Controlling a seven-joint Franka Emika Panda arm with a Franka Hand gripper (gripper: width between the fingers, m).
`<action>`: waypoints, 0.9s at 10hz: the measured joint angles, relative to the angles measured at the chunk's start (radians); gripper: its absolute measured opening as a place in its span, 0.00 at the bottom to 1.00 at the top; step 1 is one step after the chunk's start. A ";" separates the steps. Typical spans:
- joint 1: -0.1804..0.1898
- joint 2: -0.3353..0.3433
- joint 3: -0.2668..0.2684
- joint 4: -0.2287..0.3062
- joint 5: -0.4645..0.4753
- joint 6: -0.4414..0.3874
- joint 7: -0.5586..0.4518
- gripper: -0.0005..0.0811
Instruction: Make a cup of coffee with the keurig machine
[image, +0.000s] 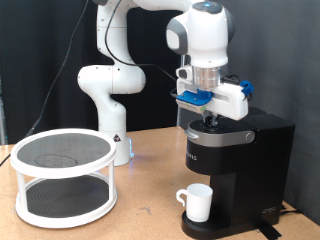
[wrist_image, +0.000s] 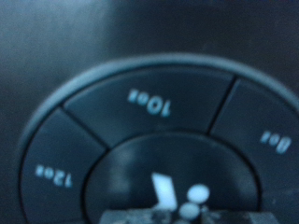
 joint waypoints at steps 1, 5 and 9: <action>0.001 0.009 0.003 0.015 0.006 -0.035 -0.001 0.01; -0.002 0.077 -0.001 0.108 0.022 -0.228 0.003 0.01; -0.003 0.080 -0.002 0.105 0.023 -0.156 0.006 0.01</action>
